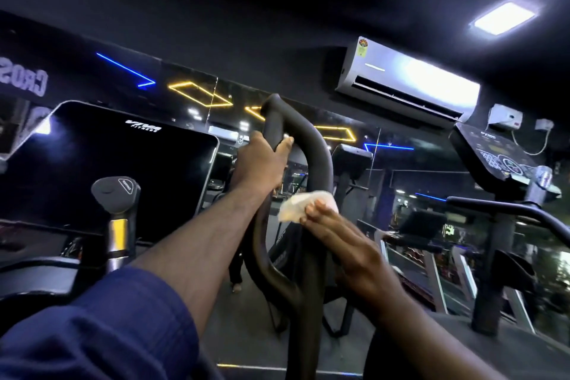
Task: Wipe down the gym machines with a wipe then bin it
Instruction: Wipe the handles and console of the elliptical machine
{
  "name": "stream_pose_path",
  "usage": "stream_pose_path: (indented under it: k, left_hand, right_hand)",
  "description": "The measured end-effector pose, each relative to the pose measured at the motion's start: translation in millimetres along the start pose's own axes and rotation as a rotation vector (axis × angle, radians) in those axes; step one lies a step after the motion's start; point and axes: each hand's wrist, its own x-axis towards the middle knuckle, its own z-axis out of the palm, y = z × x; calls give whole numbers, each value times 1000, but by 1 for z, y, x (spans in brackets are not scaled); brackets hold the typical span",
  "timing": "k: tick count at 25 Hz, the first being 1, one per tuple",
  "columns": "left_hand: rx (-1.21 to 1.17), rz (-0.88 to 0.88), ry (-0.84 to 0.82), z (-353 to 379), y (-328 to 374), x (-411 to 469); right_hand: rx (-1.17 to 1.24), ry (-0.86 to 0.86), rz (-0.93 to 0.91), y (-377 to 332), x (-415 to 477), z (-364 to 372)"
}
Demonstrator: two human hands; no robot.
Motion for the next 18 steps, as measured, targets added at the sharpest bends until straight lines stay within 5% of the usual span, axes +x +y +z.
stream_pose_path:
  k: [8,14,18]
  left_hand:
    - [58,9,5,-3,3,-5]
    - [-11,19,11,0,3,-7]
    - [66,11,-1,-4,6,-8]
  right_hand:
    - [-89,-6,27,36,82,-12]
    - [-15,1,19,-25,-4,12]
    - [7,33,30,-5,36,-6]
